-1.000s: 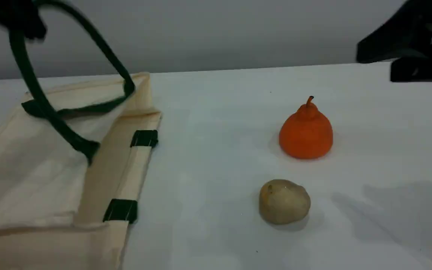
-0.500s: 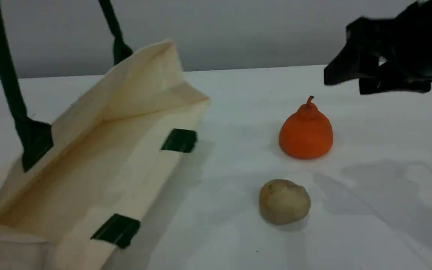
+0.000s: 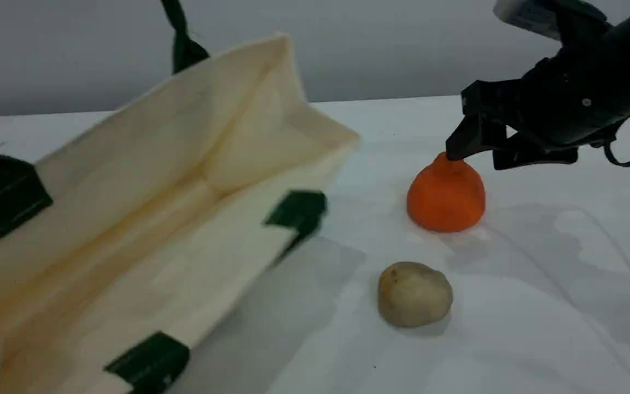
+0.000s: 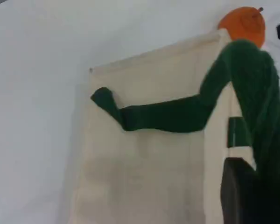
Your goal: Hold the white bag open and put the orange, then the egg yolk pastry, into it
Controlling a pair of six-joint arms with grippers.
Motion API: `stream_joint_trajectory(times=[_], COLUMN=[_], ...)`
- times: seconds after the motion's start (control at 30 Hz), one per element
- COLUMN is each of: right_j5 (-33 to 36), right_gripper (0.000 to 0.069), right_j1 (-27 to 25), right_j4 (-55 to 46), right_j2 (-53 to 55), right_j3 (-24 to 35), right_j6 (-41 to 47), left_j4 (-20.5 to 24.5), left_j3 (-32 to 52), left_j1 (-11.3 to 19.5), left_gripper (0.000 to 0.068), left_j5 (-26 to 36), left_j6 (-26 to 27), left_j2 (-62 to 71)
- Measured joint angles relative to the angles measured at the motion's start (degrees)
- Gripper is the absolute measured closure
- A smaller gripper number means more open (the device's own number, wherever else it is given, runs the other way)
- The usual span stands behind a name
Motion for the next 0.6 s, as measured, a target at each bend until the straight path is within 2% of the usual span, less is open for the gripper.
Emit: stream_joint_trajectory(times=[0.27, 0.47, 0.6], right_j5=[-0.49, -0.49, -1.53], right_gripper=[0.0251, 0.0251, 0.0251], right_j1=[0.00, 0.00, 0.00], right_j4=[0.01, -0.01, -0.01], right_j2=[2.51, 3.61, 3.61], right_j3=[-3.32, -4.17, -4.17], right_j6=[-1.48, -2.29, -2.86], left_j4=[-0.66, -1.12, -1.36], left_j3=[0.00, 0.00, -0.49], left_j1=[0.00, -2.89, -2.89], left_gripper=[0.0611, 0.0611, 0.0611], left_j5=[0.12, -0.25, -1.65], left_j6=[-0.99, 0.04, 0.04], left_j2=[0.05, 0.16, 0.32])
